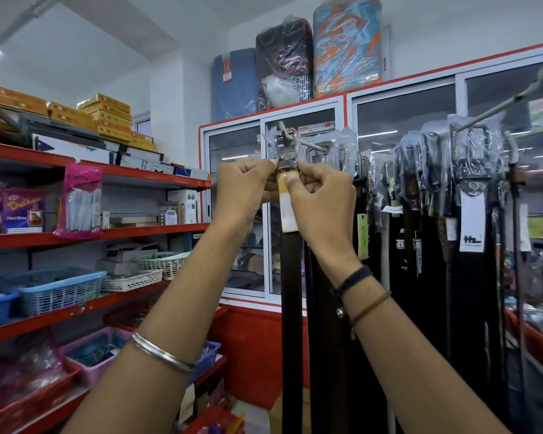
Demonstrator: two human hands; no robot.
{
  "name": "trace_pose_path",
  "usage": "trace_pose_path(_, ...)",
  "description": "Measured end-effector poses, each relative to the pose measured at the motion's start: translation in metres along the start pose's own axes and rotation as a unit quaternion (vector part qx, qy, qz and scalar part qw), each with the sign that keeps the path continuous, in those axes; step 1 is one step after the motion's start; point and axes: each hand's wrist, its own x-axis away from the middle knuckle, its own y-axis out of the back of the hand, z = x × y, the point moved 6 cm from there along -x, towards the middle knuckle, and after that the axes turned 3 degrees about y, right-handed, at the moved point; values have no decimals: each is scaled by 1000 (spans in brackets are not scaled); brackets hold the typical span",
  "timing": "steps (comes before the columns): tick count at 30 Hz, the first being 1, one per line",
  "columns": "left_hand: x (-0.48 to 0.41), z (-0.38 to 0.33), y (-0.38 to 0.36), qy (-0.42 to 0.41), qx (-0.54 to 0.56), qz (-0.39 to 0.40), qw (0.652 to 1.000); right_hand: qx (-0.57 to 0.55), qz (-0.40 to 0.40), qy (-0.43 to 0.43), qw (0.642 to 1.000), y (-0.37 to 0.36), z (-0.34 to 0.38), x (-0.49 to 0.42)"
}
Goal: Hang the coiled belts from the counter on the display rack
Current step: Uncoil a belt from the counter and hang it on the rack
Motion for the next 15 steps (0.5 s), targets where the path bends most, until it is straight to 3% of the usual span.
trace_pose_path(11, -6, 39, -21, 19, -26, 13, 999, 61, 50, 12, 997, 13, -39, 1)
trace_pose_path(15, 24, 37, -30, -66, -129, -73, 987, 101, 51, 42, 993, 42, -41, 12)
